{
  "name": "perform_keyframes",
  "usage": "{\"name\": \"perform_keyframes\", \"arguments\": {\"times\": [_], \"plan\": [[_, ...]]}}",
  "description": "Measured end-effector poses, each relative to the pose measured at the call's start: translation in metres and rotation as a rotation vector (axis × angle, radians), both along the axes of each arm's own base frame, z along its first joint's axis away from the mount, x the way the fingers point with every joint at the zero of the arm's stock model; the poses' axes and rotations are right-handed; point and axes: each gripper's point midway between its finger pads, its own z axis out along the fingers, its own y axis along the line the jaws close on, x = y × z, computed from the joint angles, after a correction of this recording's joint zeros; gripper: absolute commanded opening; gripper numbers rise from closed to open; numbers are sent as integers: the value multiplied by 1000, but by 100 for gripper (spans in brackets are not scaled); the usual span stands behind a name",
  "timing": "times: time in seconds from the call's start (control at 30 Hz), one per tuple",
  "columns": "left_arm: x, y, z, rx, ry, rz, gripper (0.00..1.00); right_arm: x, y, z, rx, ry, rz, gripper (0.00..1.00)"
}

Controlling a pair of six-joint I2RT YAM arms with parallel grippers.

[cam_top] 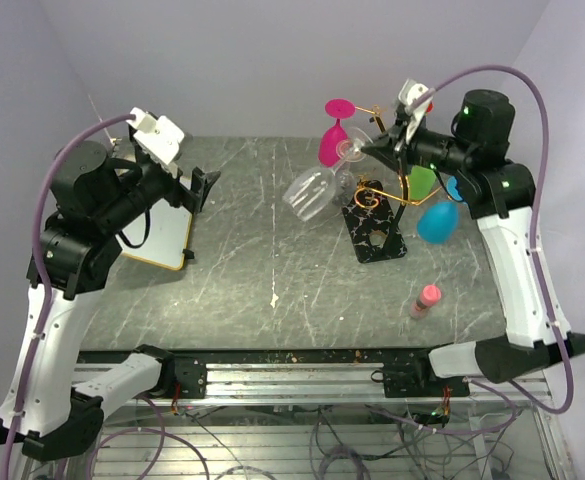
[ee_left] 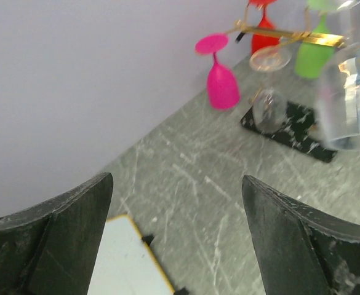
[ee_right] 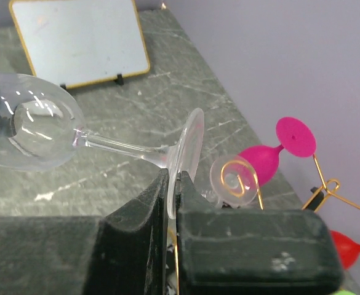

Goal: Place the wine glass upside down on the wine glass rack

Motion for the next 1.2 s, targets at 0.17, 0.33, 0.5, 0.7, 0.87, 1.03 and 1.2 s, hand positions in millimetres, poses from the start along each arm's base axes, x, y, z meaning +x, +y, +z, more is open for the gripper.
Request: {"name": "perform_keyframes", "arguments": {"times": [0.17, 0.33, 0.5, 0.7, 0.87, 1.03, 1.2], "plan": [[15, 24, -45, 84, 75, 112, 100, -35, -14, -15, -126, -77, 47, 0], [22, 45, -96, 146, 197, 190, 100, -66, -30, -41, -247, -108, 70, 0], [23, 59, -122, 167, 282, 232, 100, -87, -46, -49, -337, -139, 69, 0], [38, 65, -147, 187, 397, 259, 99, -93, -71, -65, -457, -148, -8, 0], [46, 71, -166, 200, 468, 274, 100, -84, -96, -79, -575, -151, -107, 0], [44, 80, -174, 194, 476, 299, 100, -75, -112, -81, -654, -160, -173, 0], [35, 84, -186, 184, 496, 313, 100, -62, -123, -82, -723, -174, -215, 0]]}}
